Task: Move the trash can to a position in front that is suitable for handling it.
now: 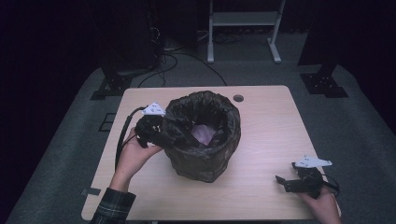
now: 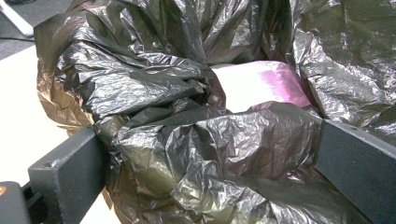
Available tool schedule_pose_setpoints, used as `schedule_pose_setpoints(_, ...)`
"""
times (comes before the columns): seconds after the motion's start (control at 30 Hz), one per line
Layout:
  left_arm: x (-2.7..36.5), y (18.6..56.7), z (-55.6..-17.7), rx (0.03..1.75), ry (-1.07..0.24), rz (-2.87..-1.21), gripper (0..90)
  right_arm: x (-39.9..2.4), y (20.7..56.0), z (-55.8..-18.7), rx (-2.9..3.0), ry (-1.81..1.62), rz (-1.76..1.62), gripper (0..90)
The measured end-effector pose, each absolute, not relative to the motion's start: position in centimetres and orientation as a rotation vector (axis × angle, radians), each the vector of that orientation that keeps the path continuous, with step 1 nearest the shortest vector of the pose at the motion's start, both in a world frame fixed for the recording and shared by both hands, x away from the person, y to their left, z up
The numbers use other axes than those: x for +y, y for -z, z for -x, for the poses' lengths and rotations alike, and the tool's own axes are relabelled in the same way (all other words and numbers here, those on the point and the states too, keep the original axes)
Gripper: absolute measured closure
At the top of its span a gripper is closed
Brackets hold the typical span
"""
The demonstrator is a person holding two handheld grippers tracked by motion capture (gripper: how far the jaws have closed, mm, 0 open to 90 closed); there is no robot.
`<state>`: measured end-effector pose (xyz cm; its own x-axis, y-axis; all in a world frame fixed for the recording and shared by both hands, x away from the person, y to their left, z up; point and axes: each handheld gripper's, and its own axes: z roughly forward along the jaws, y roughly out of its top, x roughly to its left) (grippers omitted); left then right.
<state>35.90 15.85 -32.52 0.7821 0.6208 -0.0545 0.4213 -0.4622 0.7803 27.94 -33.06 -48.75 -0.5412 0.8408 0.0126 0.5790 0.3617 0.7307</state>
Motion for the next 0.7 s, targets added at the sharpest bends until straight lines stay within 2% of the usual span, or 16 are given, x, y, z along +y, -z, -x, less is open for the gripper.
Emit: schedule_pose_setpoints(0.7, 12.4, 32.9, -31.5, 0.618, -0.213, -2.128, 0.0, -33.1, 48.8, -27.9, 2.265, -0.993, -1.242, 10.0)
